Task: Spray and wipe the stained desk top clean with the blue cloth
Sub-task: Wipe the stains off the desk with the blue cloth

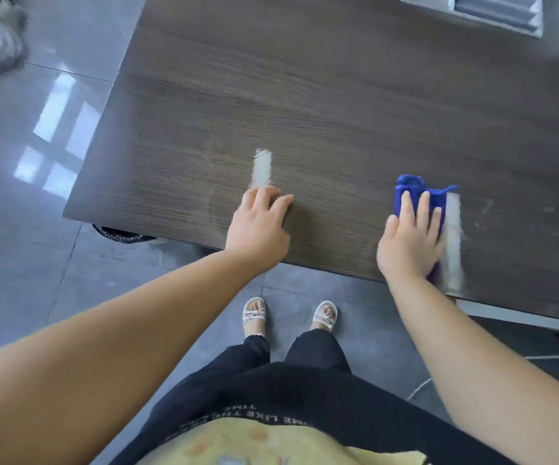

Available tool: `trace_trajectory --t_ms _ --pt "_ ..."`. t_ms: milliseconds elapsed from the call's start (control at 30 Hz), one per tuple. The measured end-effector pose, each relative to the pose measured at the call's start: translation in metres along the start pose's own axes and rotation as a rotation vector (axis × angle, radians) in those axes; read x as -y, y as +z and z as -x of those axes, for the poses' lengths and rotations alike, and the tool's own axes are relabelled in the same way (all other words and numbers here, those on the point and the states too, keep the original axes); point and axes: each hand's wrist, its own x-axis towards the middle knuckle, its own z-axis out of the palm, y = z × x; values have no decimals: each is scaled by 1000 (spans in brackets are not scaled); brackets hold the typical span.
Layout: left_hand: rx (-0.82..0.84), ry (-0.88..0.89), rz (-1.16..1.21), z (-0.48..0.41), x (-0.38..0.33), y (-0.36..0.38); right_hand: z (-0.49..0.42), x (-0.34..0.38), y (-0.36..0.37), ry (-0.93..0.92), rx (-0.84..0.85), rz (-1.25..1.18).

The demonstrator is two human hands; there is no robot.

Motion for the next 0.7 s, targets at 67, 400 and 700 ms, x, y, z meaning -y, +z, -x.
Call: trace_trajectory --t_ms 67,400,700 --pt "8 24 -36 -1 -11 8 23 33 12 -83 -35 -37" --pt "58 94 -166 -11 -53 25 -21 -122 -21 -328 97 99" --pt "59 10 -241 -21 -78 37 24 -33 5 -512 -14 24"
